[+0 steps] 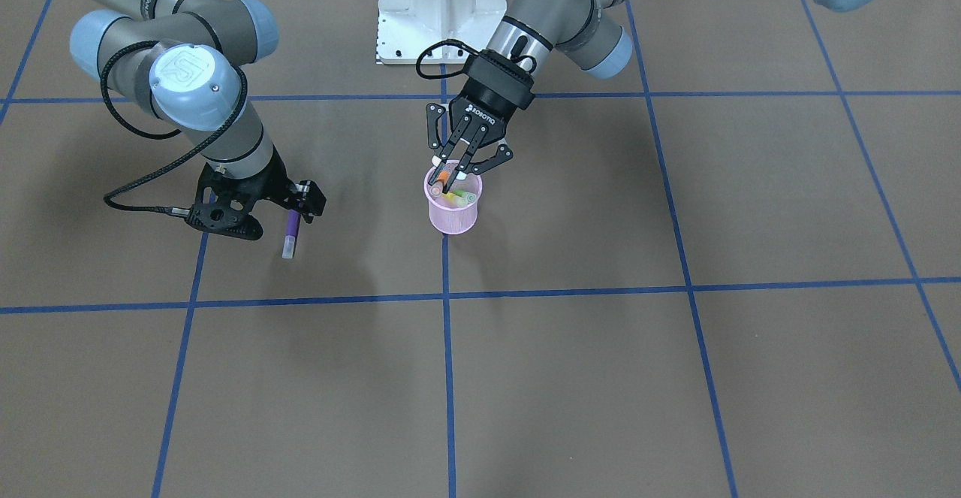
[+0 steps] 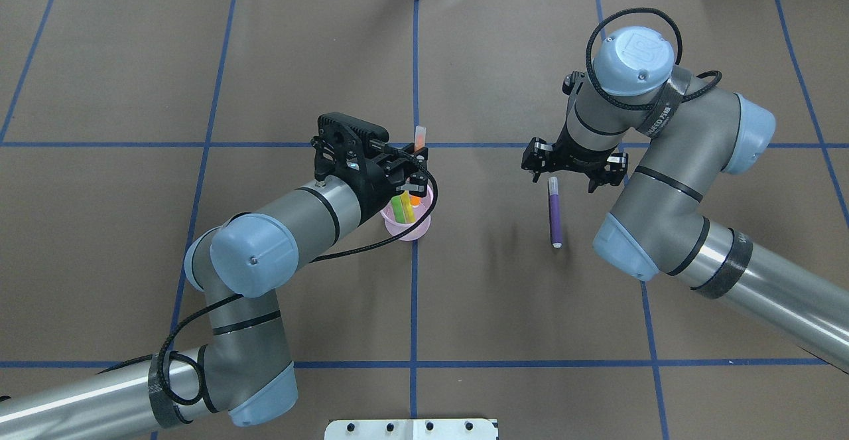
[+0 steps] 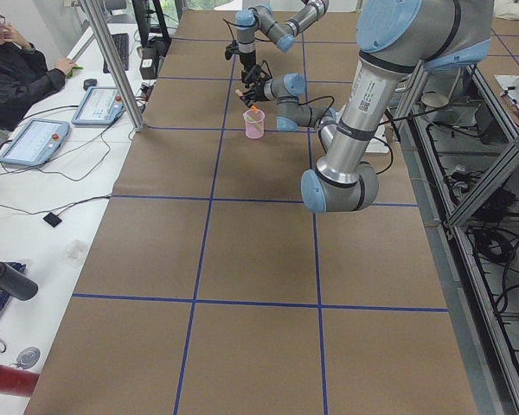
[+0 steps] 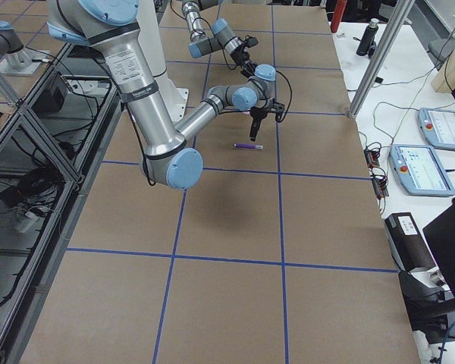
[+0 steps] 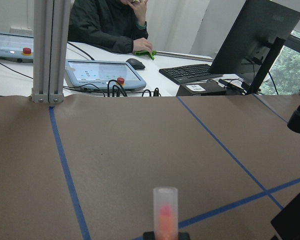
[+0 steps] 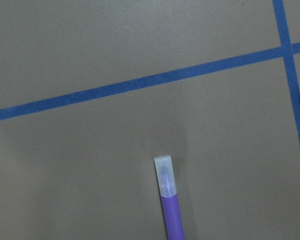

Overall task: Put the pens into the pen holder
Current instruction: 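Drop the orange pencil into the cup while the right gripper grasps the purple marker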

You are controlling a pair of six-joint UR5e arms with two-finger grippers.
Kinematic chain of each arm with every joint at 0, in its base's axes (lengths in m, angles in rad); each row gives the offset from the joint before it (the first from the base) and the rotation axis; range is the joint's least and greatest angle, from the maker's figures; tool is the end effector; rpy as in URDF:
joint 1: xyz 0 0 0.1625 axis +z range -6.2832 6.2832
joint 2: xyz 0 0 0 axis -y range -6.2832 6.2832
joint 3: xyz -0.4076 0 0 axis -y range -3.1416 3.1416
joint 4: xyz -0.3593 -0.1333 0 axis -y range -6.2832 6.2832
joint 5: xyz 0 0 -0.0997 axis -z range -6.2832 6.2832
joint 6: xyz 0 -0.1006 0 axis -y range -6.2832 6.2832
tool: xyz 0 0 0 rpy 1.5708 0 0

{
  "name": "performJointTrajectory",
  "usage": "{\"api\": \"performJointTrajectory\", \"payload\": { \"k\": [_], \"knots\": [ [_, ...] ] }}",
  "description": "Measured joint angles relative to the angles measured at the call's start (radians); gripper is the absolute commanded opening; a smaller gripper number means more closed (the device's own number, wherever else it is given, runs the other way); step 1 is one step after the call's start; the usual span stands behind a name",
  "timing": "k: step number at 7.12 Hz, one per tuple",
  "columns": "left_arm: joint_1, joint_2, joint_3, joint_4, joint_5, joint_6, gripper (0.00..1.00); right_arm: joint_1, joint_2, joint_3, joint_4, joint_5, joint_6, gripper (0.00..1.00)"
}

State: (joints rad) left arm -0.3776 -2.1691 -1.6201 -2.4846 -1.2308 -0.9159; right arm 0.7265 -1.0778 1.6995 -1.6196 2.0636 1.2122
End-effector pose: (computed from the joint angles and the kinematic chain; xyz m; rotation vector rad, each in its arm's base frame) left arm 0.5073 -0.3807 0.1837 0.9917 1.2070 -0.0469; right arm -0.4041 -0.4738 0.3327 -0.1207 -0.7287 0.2099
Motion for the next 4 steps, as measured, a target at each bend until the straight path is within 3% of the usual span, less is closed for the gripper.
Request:
{"api": "performJointTrajectory", "payload": {
  "k": [2, 3, 4],
  "knots": [
    [0.006, -0.001, 0.018, 0.001, 0.000, 0.000, 0.00, -0.004, 0.001, -0.029, 0.006, 0.001, -0.007, 0.99],
    [0.006, -0.001, 0.022, 0.001, -0.001, 0.000, 0.06, -0.005, 0.003, -0.042, 0.007, 0.001, -0.011, 0.99],
    [0.006, -0.001, 0.024, 0.001, -0.001, -0.002, 0.65, -0.007, 0.007, -0.055, 0.010, 0.000, -0.014, 0.99]
  ]
}}
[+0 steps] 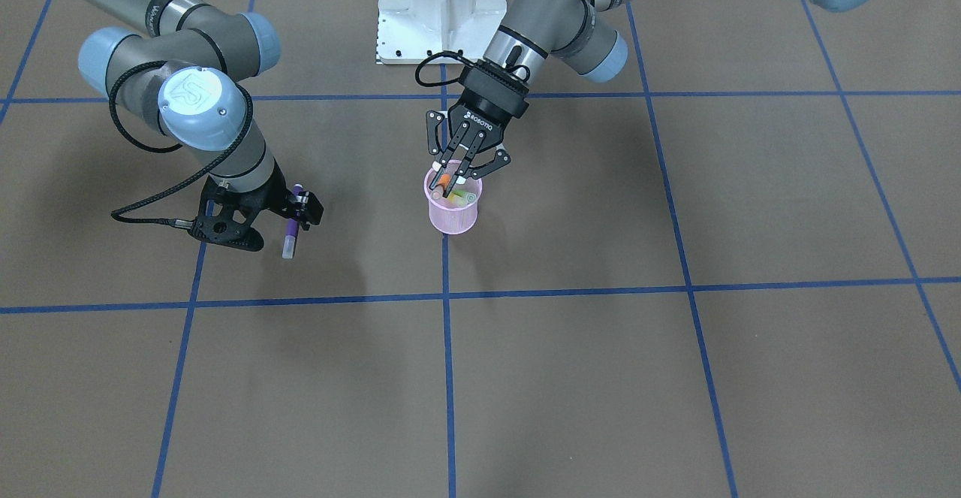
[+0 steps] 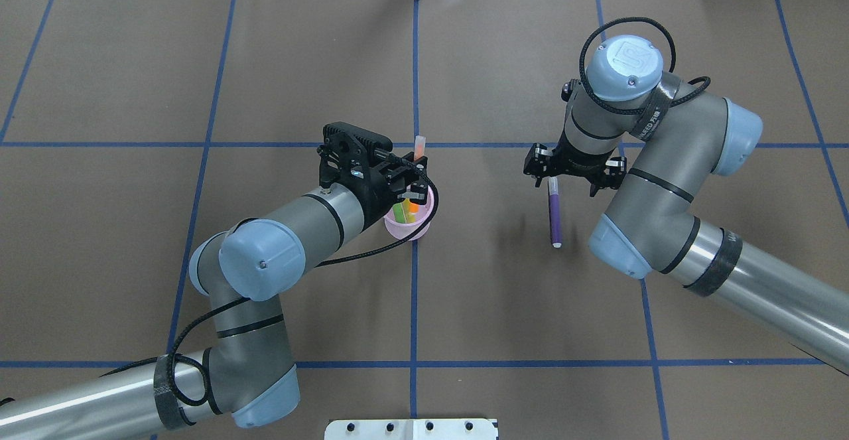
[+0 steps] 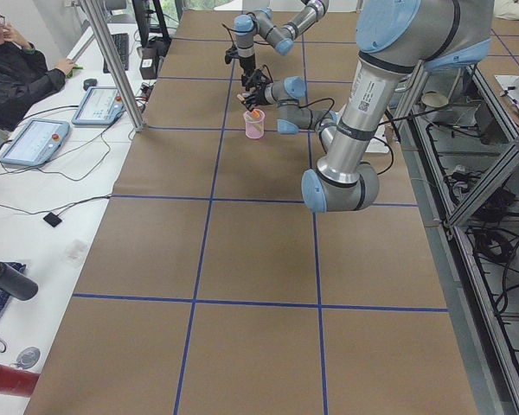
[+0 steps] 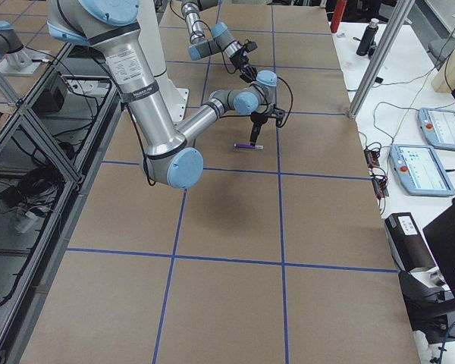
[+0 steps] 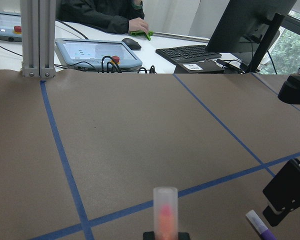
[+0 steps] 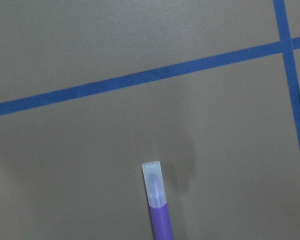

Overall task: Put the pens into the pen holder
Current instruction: 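Drop the orange pencil into the cup while the right gripper grasps the purple marker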

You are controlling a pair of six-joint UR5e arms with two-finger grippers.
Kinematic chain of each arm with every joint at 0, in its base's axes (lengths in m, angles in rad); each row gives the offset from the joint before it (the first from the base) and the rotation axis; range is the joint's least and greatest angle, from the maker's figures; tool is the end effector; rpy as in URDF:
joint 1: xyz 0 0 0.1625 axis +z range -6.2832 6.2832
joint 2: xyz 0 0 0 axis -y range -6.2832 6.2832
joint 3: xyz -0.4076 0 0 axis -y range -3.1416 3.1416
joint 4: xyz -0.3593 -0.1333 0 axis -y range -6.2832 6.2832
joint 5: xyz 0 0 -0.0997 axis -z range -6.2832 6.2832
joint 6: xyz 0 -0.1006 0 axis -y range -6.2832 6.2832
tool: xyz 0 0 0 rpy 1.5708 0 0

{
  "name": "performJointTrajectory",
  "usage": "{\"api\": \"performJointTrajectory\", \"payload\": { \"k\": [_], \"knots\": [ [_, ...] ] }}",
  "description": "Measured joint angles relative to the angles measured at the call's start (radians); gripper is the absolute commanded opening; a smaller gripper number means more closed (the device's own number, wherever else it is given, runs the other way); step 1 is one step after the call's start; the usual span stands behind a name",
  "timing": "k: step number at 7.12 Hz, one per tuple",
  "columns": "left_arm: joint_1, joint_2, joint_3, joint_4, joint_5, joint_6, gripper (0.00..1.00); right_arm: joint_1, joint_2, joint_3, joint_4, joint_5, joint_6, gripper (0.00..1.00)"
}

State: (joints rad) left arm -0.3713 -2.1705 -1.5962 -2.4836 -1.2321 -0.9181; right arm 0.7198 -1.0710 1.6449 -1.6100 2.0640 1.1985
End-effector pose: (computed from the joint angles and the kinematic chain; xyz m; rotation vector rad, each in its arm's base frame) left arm 0.5168 -0.3801 0.1922 0.9765 1.1907 -0.0370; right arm -0.4158 -0.4784 0.3506 -0.1395 -0.6982 0.2009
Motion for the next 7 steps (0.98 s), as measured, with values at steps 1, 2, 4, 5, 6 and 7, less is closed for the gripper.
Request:
{"api": "performJointTrajectory", "payload": {
  "k": [1, 2, 4, 5, 6, 7],
  "knots": [
    [0.000, -0.001, 0.000, 0.000, -0.001, -0.003, 0.97, -0.004, 0.002, -0.010, 0.001, 0.000, -0.001, 0.99],
    [0.000, -0.002, 0.000, 0.000, -0.002, -0.003, 0.99, -0.009, 0.003, -0.021, 0.002, 0.000, -0.002, 0.99],
    [0.000, -0.003, 0.000, 0.000, -0.001, -0.001, 0.99, -0.013, 0.004, -0.042, 0.013, -0.002, -0.003, 0.99],
    [0.000, -0.004, 0.000, 0.000, 0.000, -0.001, 0.99, -0.013, 0.004, -0.060, 0.046, -0.002, -0.003, 0.99],
    [0.000, -0.004, -0.001, 0.000, 0.000, -0.001, 0.99, -0.014, 0.003, -0.088, 0.105, -0.002, -0.003, 0.98],
    [0.000, -0.004, -0.003, 0.000, -0.001, -0.001, 0.99, -0.014, 0.001, -0.110, 0.154, -0.001, -0.004, 0.92]
  ]
}}
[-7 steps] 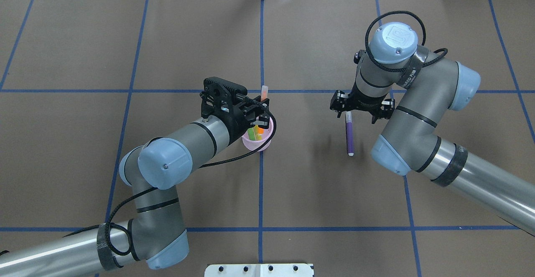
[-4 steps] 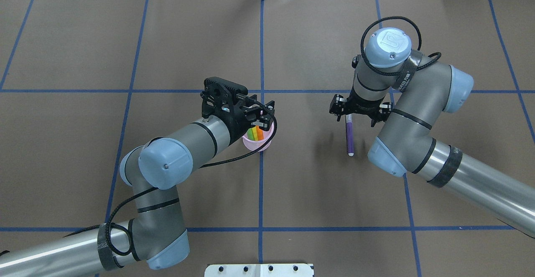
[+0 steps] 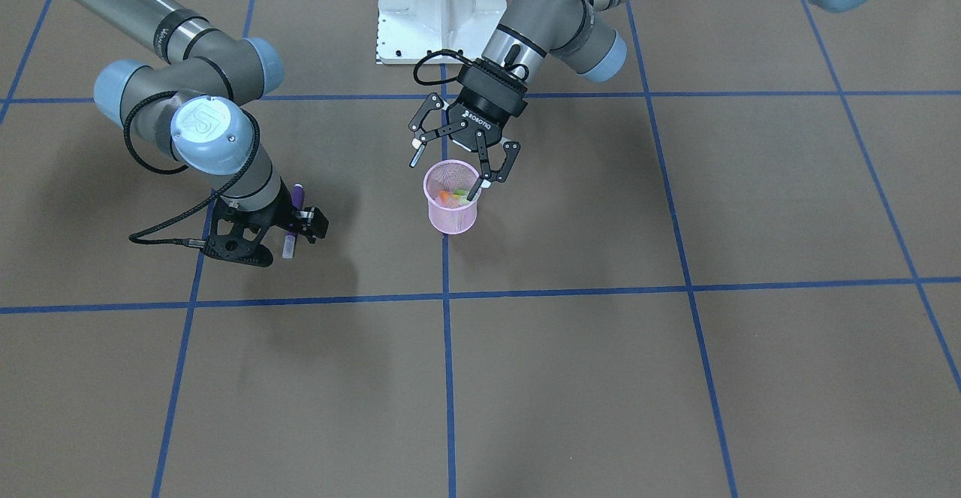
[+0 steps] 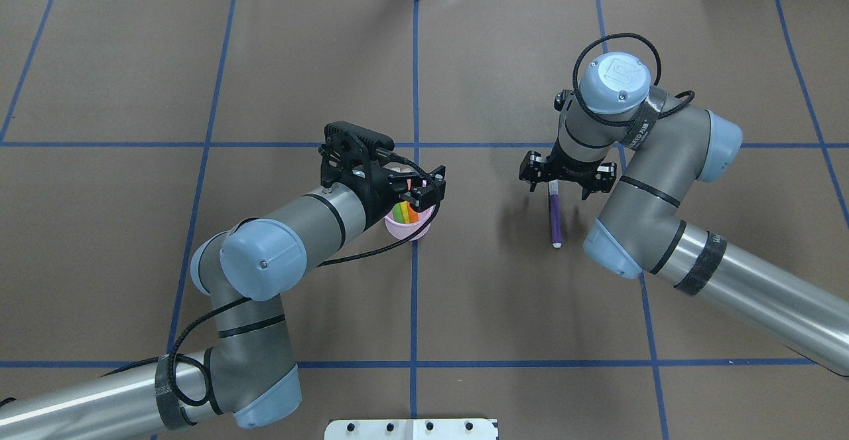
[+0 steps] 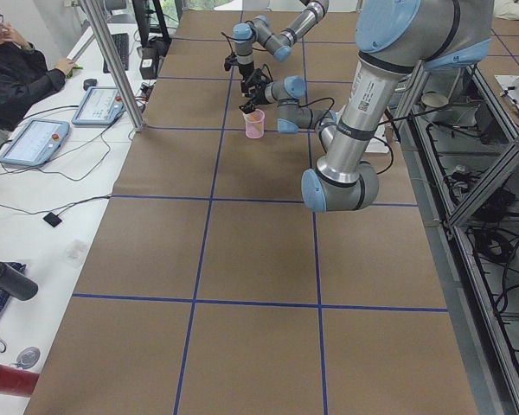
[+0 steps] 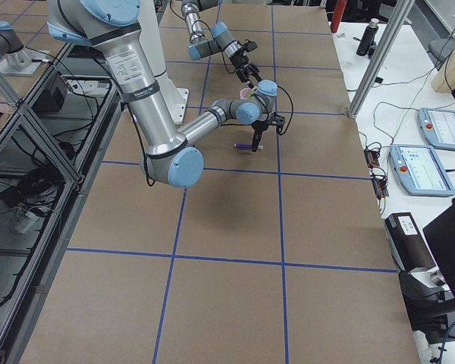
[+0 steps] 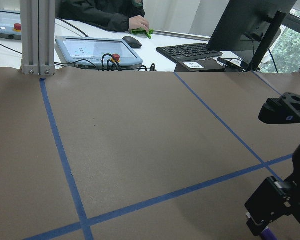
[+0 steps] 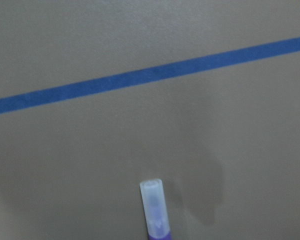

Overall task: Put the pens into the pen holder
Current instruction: 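Drop the orange pencil into the cup while the right gripper grasps the purple marker, then close the right gripper on the purple marker while the left arm withdraws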

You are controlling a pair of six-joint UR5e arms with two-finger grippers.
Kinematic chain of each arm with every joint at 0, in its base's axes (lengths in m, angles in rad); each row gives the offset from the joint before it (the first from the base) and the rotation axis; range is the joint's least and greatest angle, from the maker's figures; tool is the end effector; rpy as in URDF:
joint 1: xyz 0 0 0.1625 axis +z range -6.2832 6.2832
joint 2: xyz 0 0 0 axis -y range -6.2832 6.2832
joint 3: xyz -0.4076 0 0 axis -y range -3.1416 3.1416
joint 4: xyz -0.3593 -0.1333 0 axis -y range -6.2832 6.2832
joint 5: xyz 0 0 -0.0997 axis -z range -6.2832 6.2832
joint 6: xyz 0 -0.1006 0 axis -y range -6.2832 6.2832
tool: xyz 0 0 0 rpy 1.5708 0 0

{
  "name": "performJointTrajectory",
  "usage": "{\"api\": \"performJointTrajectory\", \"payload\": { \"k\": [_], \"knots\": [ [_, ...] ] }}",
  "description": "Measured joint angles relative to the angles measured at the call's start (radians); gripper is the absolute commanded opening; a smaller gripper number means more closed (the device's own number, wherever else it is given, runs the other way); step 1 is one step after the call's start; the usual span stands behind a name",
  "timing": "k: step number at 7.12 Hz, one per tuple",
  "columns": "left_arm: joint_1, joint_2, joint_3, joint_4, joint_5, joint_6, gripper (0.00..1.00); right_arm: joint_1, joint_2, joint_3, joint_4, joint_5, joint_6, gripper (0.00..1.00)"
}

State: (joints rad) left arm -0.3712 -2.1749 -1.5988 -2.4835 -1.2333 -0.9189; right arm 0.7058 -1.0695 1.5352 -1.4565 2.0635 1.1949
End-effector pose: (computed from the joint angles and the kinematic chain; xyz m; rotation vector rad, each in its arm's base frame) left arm 0.5163 -0.3798 0.1885 0.9780 1.1979 -0.0383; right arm -0.4383 -0.4861 0.3781 -0.1179 -0.7338 0.1718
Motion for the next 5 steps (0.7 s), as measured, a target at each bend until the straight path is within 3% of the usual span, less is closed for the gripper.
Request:
{"api": "performJointTrajectory", "payload": {
  "k": [3, 5],
  "knots": [
    [-0.003, 0.001, -0.019, 0.003, -0.035, 0.001, 0.95, -0.001, -0.008, -0.011, 0.035, 0.007, 0.000, 0.81],
    [-0.034, 0.007, -0.053, 0.019, -0.122, 0.002, 0.91, -0.002, -0.015, -0.007, 0.035, 0.010, -0.001, 0.78]
  ]
}}
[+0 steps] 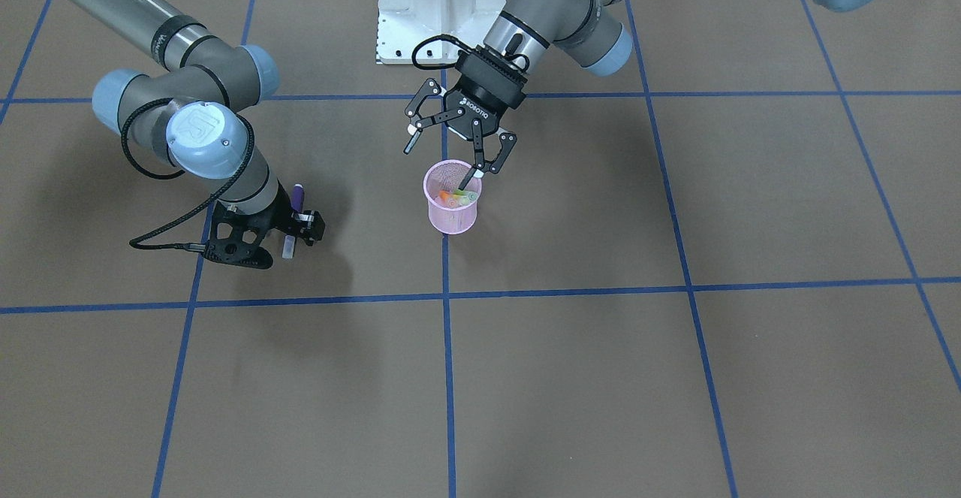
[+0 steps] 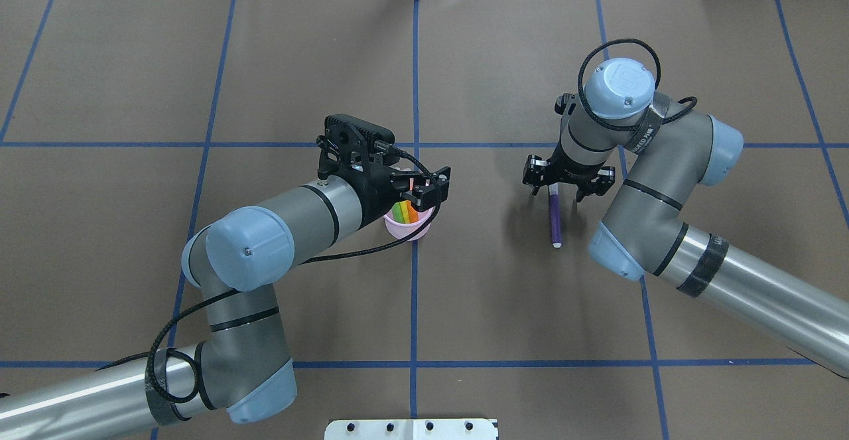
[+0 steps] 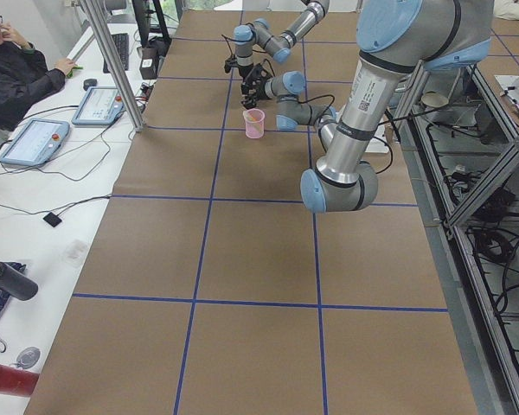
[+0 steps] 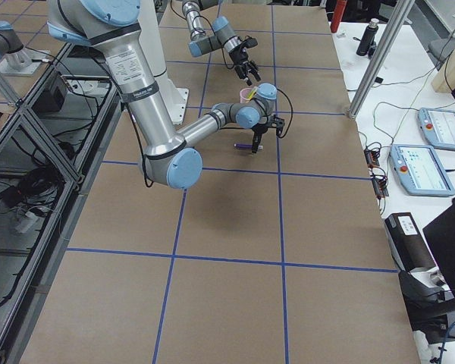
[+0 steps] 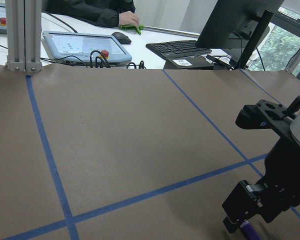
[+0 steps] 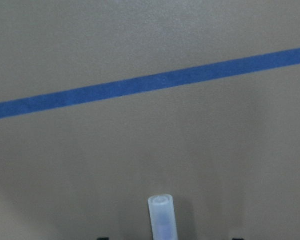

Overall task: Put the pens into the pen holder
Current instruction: 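Close the right gripper on the purple marker while the left arm withdraws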

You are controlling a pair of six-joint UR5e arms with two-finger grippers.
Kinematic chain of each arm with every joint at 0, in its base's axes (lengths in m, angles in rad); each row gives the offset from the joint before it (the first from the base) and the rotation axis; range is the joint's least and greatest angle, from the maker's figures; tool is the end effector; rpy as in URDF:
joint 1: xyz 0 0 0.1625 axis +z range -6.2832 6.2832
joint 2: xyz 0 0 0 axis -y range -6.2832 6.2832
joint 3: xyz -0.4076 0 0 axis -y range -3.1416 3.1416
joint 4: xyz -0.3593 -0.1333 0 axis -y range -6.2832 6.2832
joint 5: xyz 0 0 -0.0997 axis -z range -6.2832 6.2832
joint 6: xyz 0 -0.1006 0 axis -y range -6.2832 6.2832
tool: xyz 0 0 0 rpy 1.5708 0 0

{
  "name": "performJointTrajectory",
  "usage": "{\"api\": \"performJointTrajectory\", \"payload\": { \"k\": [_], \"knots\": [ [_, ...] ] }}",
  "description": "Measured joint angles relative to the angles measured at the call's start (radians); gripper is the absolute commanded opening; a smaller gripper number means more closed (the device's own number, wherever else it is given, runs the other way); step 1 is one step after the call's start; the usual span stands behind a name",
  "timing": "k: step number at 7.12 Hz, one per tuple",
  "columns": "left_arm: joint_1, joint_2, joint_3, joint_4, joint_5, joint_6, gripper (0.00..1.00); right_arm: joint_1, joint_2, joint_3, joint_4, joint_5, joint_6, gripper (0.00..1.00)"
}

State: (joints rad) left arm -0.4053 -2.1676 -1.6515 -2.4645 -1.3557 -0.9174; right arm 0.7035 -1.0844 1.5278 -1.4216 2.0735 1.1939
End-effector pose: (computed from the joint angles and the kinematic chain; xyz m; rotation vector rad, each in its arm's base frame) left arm 0.4970 -0.3817 0.1747 0.9344 1.2632 0.0258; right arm -0.4385 -0.4832 0.3861 -0.1201 -0.7483 0.1619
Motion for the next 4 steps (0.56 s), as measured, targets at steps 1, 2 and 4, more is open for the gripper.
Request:
{"api": "performJointTrajectory", "payload": {
  "k": [1, 2, 4],
  "knots": [
    [-0.032, 0.004, -0.015, 0.025, -0.069, 0.000, 0.91, 0.000, -0.005, 0.002, 0.000, 0.000, -0.004, 0.77],
    [-0.079, 0.005, -0.038, 0.081, -0.159, 0.000, 0.91, -0.001, -0.009, 0.004, 0.000, -0.001, -0.010, 0.76],
    [-0.188, 0.008, -0.090, 0.217, -0.360, 0.000, 0.91, -0.004, -0.010, 0.006, 0.000, -0.001, -0.017, 0.68]
  ]
}}
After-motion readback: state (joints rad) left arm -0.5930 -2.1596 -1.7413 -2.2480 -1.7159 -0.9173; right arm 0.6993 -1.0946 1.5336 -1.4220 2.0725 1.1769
